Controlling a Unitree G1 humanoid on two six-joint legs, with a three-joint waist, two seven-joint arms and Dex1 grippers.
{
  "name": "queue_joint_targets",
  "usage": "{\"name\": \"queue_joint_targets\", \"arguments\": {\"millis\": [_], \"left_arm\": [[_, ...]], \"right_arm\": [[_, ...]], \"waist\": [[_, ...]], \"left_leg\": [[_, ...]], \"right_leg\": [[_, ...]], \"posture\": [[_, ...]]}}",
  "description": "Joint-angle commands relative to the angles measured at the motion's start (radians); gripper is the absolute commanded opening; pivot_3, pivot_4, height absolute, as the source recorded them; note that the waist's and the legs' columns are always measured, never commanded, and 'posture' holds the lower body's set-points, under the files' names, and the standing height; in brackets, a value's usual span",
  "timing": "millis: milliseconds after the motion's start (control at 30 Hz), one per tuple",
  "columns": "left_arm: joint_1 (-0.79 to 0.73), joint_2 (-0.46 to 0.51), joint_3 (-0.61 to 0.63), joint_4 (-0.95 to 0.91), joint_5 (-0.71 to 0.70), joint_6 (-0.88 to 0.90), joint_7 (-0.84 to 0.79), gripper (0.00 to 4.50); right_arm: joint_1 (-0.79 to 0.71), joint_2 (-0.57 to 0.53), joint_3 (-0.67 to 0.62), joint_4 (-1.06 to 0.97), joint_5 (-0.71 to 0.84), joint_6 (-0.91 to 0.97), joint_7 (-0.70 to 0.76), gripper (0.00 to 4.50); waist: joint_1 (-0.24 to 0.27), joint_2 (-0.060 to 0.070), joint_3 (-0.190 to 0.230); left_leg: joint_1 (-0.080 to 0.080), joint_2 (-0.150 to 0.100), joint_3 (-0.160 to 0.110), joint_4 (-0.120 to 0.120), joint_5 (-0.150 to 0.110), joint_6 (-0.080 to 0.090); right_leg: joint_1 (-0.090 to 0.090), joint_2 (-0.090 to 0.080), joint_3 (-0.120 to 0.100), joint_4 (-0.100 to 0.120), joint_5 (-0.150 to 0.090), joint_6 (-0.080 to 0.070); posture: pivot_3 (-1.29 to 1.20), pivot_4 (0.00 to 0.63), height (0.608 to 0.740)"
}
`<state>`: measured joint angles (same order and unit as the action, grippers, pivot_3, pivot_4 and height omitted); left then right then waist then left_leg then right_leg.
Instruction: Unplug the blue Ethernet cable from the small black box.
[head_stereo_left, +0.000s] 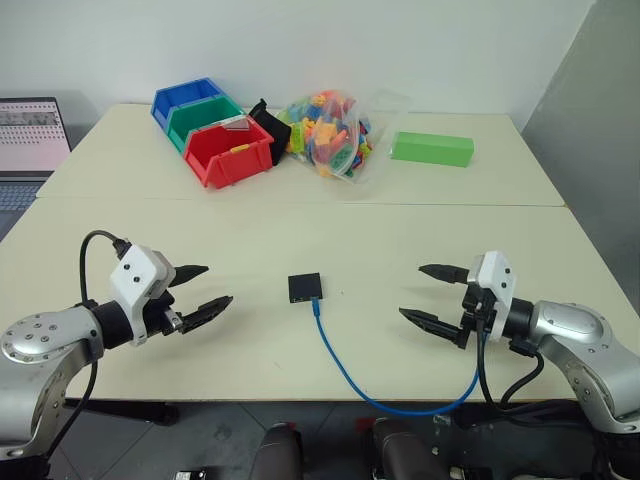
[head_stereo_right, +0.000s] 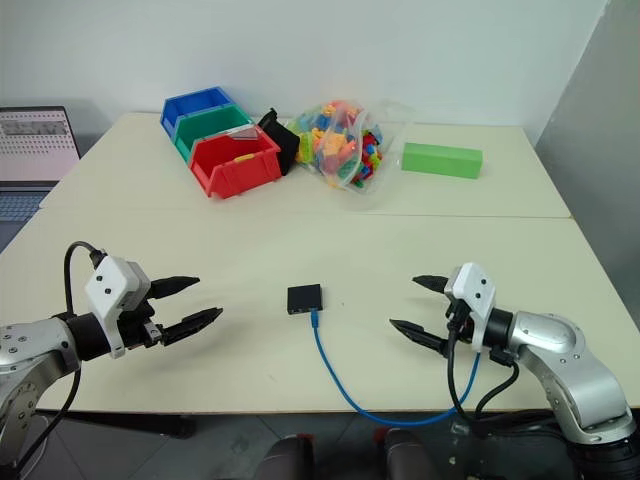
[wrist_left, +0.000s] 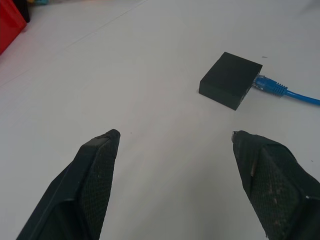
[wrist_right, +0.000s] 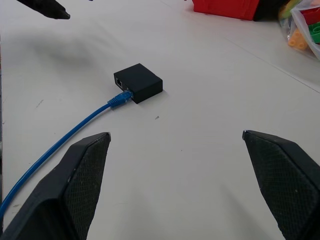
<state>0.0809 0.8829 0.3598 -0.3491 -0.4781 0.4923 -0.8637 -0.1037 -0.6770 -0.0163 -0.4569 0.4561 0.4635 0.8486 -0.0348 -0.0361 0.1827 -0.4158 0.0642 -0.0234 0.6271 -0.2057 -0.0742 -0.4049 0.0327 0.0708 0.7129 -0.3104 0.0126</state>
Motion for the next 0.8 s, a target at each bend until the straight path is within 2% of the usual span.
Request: {"name": "queue_joint_targets", "arguments": {"millis": [33, 267, 467, 567, 667, 800], "left_arm": [[-0.017, -0.001, 0.033, -0.031, -0.028, -0.009, -0.011, 3.83], [0.006, 0.011, 0.016, -0.051, -0.019, -0.017, -0.032, 3.83], [0.022, 0.003, 0.016, -0.069, -0.022, -0.018, -0.049, 3.83], [0.022, -0.003, 0.013, -0.064, -0.028, -0.033, -0.071, 3.83], [0.039, -0.002, 0.014, -0.048, -0.045, -0.079, -0.147, 3.83], [0.087, 0.036, 0.029, -0.044, -0.080, -0.098, -0.277, 3.83]], "right_arm": [[0.001, -0.009, -0.028, -0.014, 0.006, -0.033, 0.013, 4.49], [0.009, -0.007, -0.010, -0.036, 0.005, -0.031, 0.009, 4.49], [-0.002, 0.020, 0.061, -0.075, 0.012, 0.003, -0.006, 4.49], [-0.016, 0.059, 0.140, -0.085, -0.006, 0.029, -0.029, 4.49], [-0.067, 0.101, 0.285, -0.076, -0.074, 0.122, -0.081, 4.49], [-0.157, 0.165, 0.401, -0.022, -0.137, 0.179, -0.116, 4.49]], "waist": [[0.000, 0.000, 0.000], [0.000, 0.000, 0.000], [0.000, 0.000, 0.000], [0.000, 0.000, 0.000], [-0.003, 0.000, 0.000], [-0.005, 0.000, 0.000]], "left_leg": [[0.000, 0.000, 0.000, 0.000, 0.000, 0.000], [0.000, 0.000, 0.000, 0.000, 0.000, 0.000], [0.000, 0.000, 0.000, 0.000, 0.000, 0.000], [0.000, 0.000, 0.000, 0.000, 0.000, 0.000], [0.000, 0.000, 0.000, 0.000, 0.000, 0.000], [0.000, 0.000, 0.000, 0.000, 0.000, 0.000]], "right_leg": [[0.000, 0.000, 0.000, 0.000, 0.000, 0.000], [0.000, 0.000, 0.000, 0.000, 0.000, 0.000], [0.000, 0.000, 0.000, 0.000, 0.000, 0.000], [0.000, 0.000, 0.000, 0.000, 0.000, 0.000], [0.000, 0.000, 0.000, 0.000, 0.000, 0.000], [-0.001, 0.000, 0.000, 0.000, 0.000, -0.001]], "posture": [[0.00, 0.150, 0.740], [0.00, 0.150, 0.740], [0.00, 0.150, 0.740], [0.00, 0.150, 0.740], [0.00, 0.150, 0.740], [0.00, 0.150, 0.740]]}}
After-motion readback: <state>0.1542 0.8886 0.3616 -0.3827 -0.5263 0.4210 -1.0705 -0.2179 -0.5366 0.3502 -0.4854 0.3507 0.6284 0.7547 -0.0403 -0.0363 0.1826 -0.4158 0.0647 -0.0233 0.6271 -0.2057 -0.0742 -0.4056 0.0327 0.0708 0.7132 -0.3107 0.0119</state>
